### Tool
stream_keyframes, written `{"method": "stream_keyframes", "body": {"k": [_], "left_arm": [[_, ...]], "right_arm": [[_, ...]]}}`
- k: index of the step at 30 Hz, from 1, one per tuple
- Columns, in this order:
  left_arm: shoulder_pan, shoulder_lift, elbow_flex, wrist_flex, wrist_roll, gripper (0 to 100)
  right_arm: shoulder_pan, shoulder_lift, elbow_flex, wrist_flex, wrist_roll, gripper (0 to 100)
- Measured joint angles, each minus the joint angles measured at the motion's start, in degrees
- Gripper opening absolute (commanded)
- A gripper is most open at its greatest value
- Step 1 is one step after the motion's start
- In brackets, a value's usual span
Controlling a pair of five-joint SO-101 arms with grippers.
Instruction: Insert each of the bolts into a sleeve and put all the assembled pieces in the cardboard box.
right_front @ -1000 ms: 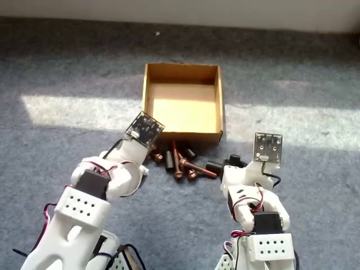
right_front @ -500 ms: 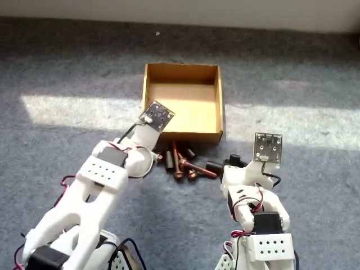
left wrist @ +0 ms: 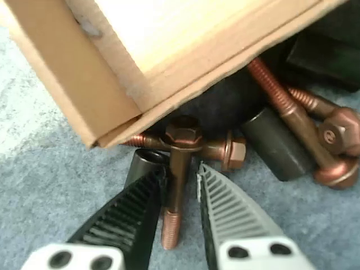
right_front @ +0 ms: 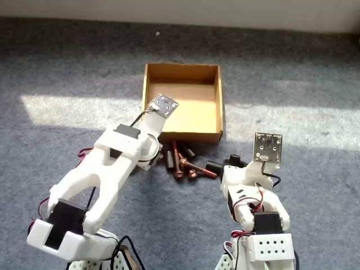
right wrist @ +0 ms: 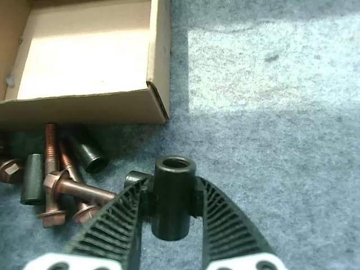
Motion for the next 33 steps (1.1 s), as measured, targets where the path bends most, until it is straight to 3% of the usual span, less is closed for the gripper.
{"method": "stream_keyframes", "body": {"k": [14, 19, 33], "left_arm": [[0.09, 3.96, -3.16, -0.88, 0.09, 11], [0.09, 3.96, -3.16, -0.88, 0.09, 0], [1.05, 1.05, -0.26, -1.85, 0.09, 0]], "right_arm": [[0.00, 0.00, 0.00, 0.00, 1.23, 0.5], [0.00, 0.00, 0.00, 0.00, 1.41, 0.5], [0.00, 0.00, 0.00, 0.00, 1.41, 0.5]]}}
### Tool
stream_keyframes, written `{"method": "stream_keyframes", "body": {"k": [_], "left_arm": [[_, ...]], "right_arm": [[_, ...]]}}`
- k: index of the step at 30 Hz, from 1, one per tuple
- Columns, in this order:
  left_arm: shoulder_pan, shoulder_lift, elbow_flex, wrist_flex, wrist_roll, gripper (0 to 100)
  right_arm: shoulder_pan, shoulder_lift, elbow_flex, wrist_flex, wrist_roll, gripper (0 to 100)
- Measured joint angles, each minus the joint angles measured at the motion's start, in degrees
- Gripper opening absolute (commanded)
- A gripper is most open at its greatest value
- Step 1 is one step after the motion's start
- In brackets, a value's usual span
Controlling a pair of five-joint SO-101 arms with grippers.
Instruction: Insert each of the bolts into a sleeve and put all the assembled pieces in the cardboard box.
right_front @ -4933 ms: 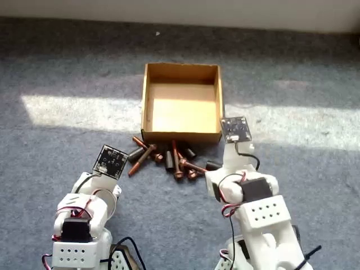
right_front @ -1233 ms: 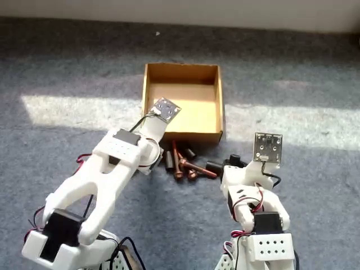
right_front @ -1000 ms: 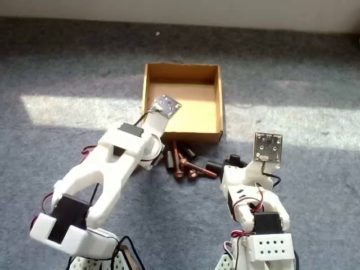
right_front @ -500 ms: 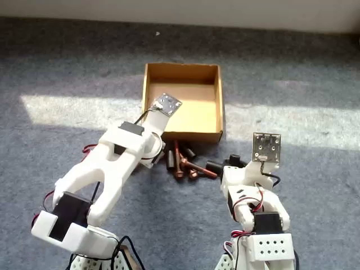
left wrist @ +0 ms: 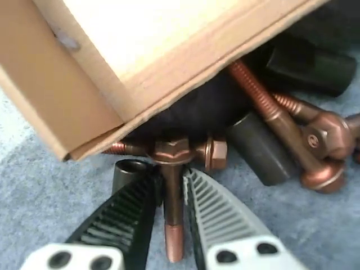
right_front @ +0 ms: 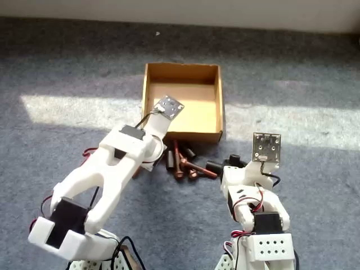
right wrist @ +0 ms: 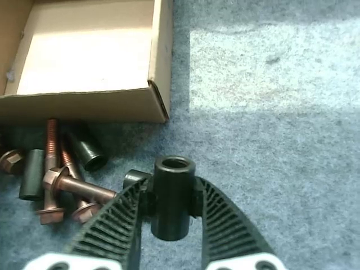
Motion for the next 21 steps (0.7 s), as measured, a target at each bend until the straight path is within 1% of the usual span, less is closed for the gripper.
{"method": "stream_keyframes", "body": {"k": [2, 6, 9, 14, 16, 18, 21], "left_arm": [[0.09, -3.16, 2.29, -0.97, 0.00, 0], [0.00, -11.87, 9.49, -5.63, 0.00, 1], [0.00, -18.64, 13.98, -8.09, 0.00, 1], [0.00, -28.57, 17.58, -8.79, 0.18, 1], [0.00, -32.26, 18.55, -8.88, 2.90, 1], [0.09, -35.96, 18.90, -8.88, 7.56, 1], [0.00, -41.67, 19.87, -8.88, 13.54, 1]], "right_arm": [[0.00, -0.09, 0.00, 0.00, 0.00, 0.5], [-0.62, -0.09, 0.00, 0.00, 0.00, 0.5], [-3.34, -0.09, 0.00, 0.00, 0.00, 0.5], [-7.82, -0.09, 0.00, 0.00, 0.00, 0.5], [-9.76, -0.09, 0.00, 0.00, 0.00, 0.5], [-11.08, -0.18, 0.00, 0.00, 0.00, 0.5], [-11.60, -0.18, 0.00, 0.00, 0.00, 0.5]]}}
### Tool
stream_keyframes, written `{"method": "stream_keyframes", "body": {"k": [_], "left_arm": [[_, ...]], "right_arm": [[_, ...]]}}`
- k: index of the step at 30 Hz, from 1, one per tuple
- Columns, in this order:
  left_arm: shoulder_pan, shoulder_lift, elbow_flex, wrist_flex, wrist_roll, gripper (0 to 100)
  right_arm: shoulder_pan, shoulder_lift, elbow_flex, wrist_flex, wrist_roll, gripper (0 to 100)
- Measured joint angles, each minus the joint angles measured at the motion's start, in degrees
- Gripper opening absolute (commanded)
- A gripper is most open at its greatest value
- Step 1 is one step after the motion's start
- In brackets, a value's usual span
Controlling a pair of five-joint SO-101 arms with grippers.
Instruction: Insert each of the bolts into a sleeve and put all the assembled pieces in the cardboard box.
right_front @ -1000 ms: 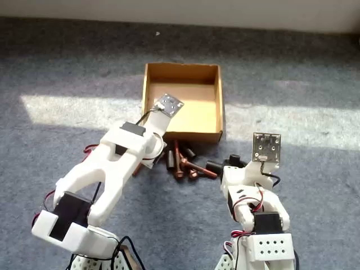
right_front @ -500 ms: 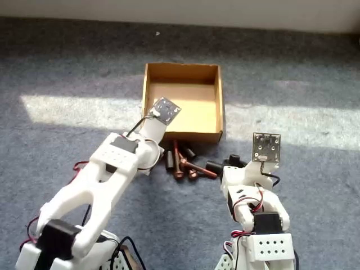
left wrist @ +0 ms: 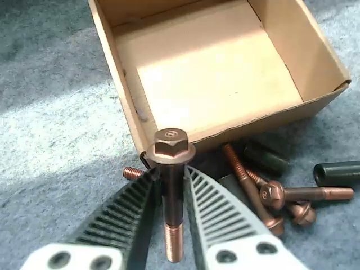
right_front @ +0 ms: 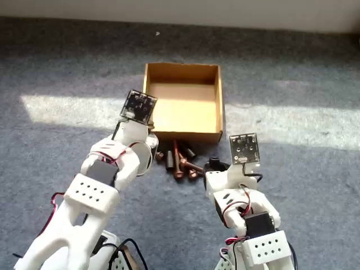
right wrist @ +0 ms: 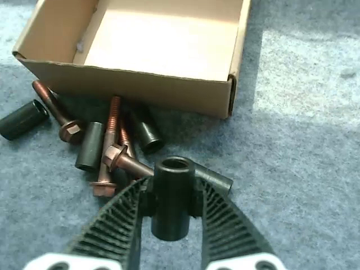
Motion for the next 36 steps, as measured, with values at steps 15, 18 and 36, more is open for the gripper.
{"method": "stream_keyframes", "body": {"k": [15, 18, 36], "left_arm": [[0.00, -28.57, 2.29, -10.02, 2.02, 1], [-0.18, -32.53, 2.29, -12.22, 2.37, 1], [0.18, -40.35, 10.20, -16.44, 27.78, 1]], "right_arm": [[-7.30, 0.00, 0.00, -24.70, 0.18, 0.5], [-10.11, -0.09, 1.23, -29.10, 0.18, 0.5], [-19.69, 0.00, 11.43, -46.07, 12.66, 0.5]]}}
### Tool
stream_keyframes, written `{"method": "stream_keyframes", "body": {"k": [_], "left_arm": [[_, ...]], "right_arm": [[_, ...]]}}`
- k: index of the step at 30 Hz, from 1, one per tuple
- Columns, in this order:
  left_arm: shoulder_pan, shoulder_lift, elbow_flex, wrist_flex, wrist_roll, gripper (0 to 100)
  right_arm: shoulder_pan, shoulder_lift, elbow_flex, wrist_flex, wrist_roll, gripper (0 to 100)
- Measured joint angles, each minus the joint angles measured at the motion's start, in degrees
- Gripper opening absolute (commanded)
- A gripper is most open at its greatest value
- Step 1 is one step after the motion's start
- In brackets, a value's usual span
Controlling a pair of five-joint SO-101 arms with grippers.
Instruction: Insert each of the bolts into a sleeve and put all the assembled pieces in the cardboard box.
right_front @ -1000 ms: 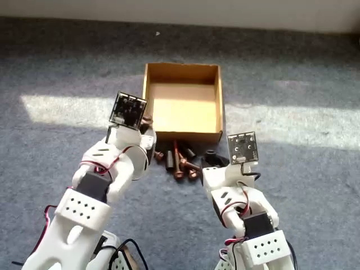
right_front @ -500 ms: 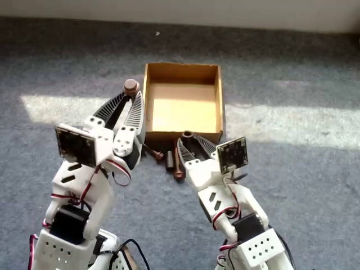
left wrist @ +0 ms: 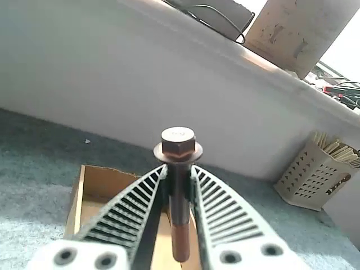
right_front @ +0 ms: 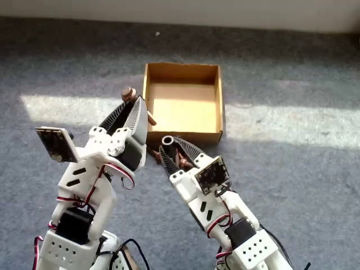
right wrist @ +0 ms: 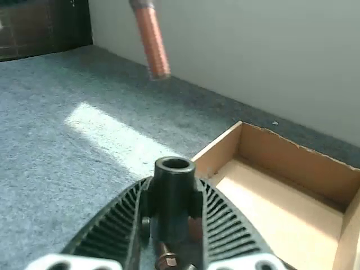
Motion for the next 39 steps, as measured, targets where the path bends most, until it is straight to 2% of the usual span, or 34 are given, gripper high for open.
{"method": "stream_keyframes", "body": {"k": [7, 11, 19, 39], "left_arm": [[4.04, 0.09, 7.47, -9.85, 0.26, 1], [5.45, 0.09, 9.32, -12.57, 0.18, 1], [5.19, 0.09, 11.69, -13.10, -4.04, 1], [6.77, 0.00, 12.40, -13.10, -4.13, 1]], "right_arm": [[-0.70, 0.00, 0.00, 0.00, 0.97, 0.5], [-0.70, 0.00, 0.00, 0.00, 0.97, 0.5], [1.85, 0.00, 0.00, -0.18, 0.97, 0.5], [2.73, 0.00, 0.00, -0.18, 0.97, 0.5]]}}
